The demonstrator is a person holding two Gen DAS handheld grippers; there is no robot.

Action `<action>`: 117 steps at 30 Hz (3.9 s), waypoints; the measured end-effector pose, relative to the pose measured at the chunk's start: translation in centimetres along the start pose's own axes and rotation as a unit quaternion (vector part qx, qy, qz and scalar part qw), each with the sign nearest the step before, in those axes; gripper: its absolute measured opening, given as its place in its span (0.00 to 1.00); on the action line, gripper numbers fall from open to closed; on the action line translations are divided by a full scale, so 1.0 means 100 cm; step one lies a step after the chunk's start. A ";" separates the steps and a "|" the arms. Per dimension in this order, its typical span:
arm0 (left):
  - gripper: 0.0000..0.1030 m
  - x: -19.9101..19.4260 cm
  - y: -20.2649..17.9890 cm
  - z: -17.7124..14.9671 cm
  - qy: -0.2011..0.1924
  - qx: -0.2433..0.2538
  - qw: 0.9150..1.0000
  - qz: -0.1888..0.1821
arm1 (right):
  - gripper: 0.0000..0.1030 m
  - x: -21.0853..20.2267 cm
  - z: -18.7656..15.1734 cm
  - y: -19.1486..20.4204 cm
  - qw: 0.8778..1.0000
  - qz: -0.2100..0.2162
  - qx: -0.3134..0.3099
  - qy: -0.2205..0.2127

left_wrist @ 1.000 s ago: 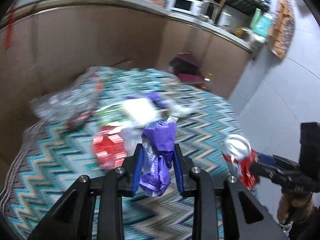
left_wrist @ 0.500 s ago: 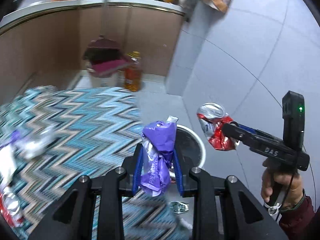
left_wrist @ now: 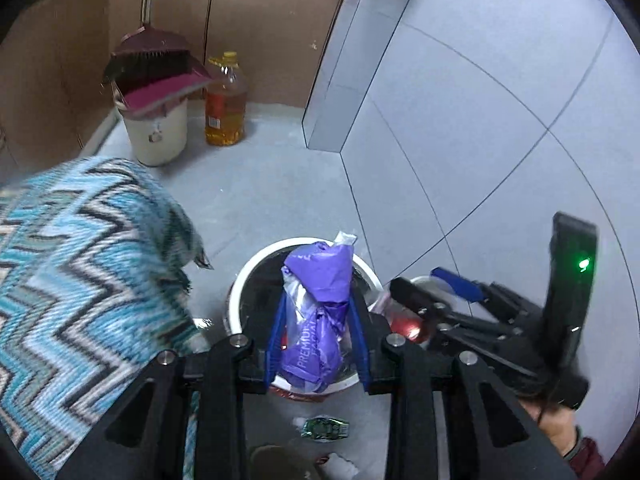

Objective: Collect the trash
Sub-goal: 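Carry can and purple bag over the white bin and open both grippers, then move both open grippers back to the trash pile, then lower left gripper onto red chip bag while right grasps clear plastic wrap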

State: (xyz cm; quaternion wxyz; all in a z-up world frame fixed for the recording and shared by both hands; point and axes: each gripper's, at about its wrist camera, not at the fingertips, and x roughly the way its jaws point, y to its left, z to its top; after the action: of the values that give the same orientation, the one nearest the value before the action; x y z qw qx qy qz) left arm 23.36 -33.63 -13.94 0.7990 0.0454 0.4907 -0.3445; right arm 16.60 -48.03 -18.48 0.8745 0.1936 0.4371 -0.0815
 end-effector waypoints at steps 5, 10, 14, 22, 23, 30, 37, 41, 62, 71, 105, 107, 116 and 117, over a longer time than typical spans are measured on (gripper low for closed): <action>0.37 0.019 0.001 0.009 0.012 -0.009 1.000 -0.006 | 0.63 0.025 -0.003 -0.013 1.000 -0.005 0.013 0.012; 0.43 0.014 0.001 0.011 0.005 -0.011 1.000 -0.012 | 0.63 0.011 -0.007 -0.018 1.000 -0.008 0.027 0.003; 0.43 -0.008 0.002 0.003 -0.004 -0.012 1.000 -0.012 | 0.63 -0.013 -0.006 -0.021 0.999 -0.018 0.034 -0.018; 0.43 -0.090 0.014 -0.017 -0.069 -0.019 0.997 0.015 | 0.64 -0.068 -0.001 0.014 0.999 0.003 0.004 -0.052; 0.43 -0.106 0.018 -0.022 -0.082 -0.019 0.996 0.026 | 0.64 -0.074 -0.001 0.022 0.998 0.008 -0.001 -0.055; 0.43 -0.193 0.057 -0.057 -0.136 -0.026 0.988 0.074 | 0.65 -0.119 -0.004 0.097 0.994 0.055 -0.059 -0.077; 0.51 -0.260 0.112 -0.105 -0.169 -0.063 0.978 0.107 | 0.66 -0.153 -0.013 0.180 0.984 0.100 -0.116 -0.091; 0.51 -0.298 0.150 -0.136 -0.191 -0.095 0.969 0.123 | 0.67 -0.170 -0.024 0.220 0.978 0.119 -0.141 -0.097; 0.51 -0.401 0.219 -0.264 -0.249 -0.146 0.916 0.279 | 0.72 -0.204 -0.103 0.369 0.951 0.180 -0.238 -0.075; 0.52 -0.384 0.246 -0.267 -0.231 -0.155 0.921 0.274 | 0.74 -0.174 -0.108 0.402 0.946 0.177 -0.268 -0.054; 0.60 -0.279 0.373 -0.261 -0.141 -0.295 0.936 0.128 | 0.77 0.018 -0.058 0.464 0.918 0.117 -0.379 0.022; 0.60 -0.278 0.375 -0.260 -0.145 -0.299 0.936 0.119 | 0.77 0.024 -0.057 0.464 0.917 0.114 -0.381 0.025; 0.26 -0.275 0.367 -0.253 -0.158 -0.295 0.938 0.092 | 0.49 0.042 -0.059 0.453 0.924 0.115 -0.362 0.052; 0.22 -0.276 0.365 -0.251 -0.160 -0.295 0.938 0.087 | 0.43 0.041 -0.058 0.450 0.925 0.118 -0.357 0.054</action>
State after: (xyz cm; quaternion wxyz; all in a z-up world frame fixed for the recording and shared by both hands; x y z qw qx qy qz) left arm 18.44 18.36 -14.06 0.8713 -0.2060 0.4300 -0.1162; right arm 28.82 -4.49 -12.89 0.8642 -0.0772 0.4574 0.1946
